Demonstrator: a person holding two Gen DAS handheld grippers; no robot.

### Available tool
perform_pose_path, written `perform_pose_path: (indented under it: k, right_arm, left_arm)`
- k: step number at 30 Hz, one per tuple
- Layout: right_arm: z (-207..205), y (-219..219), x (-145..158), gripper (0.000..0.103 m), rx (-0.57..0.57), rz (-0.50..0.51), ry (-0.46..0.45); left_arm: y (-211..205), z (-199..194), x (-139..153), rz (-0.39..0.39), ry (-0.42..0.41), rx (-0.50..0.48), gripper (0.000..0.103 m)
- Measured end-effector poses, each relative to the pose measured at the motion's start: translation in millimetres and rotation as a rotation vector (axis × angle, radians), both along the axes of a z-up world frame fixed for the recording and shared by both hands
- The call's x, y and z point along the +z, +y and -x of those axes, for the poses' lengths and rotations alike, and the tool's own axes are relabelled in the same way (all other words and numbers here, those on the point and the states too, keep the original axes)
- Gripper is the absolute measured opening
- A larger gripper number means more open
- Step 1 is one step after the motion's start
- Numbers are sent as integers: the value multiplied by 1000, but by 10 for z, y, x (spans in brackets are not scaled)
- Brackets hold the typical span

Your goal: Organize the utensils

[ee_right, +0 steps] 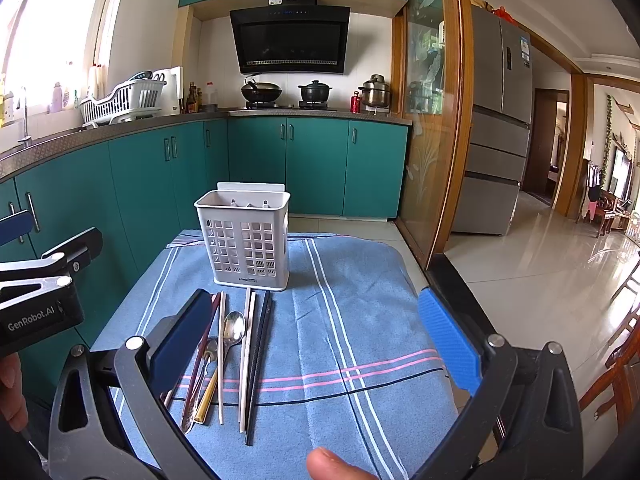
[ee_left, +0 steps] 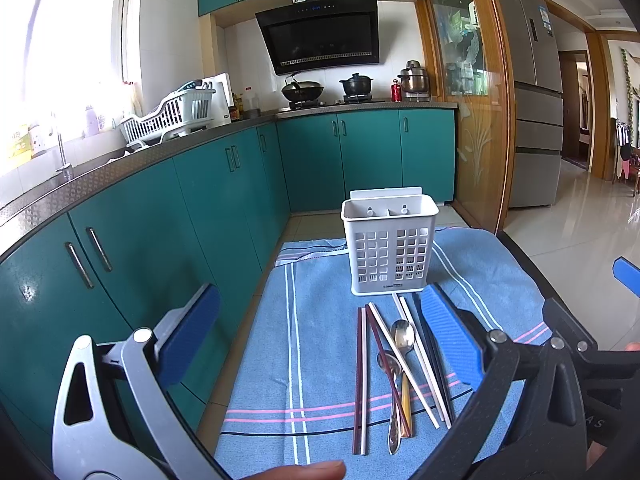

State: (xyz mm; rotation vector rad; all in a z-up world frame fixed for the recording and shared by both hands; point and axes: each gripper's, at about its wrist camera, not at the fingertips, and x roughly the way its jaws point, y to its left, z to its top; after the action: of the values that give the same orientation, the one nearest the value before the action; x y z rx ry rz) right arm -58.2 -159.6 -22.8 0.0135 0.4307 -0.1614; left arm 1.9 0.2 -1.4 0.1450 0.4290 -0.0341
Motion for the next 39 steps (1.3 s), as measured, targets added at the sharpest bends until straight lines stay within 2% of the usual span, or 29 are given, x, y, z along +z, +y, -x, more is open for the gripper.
perform_pose_path:
  k: [39]
  right_arm:
    - [-52, 7, -32, 100, 2, 8, 9]
  left_arm:
    - [32, -17, -23, 3, -1, 9, 100]
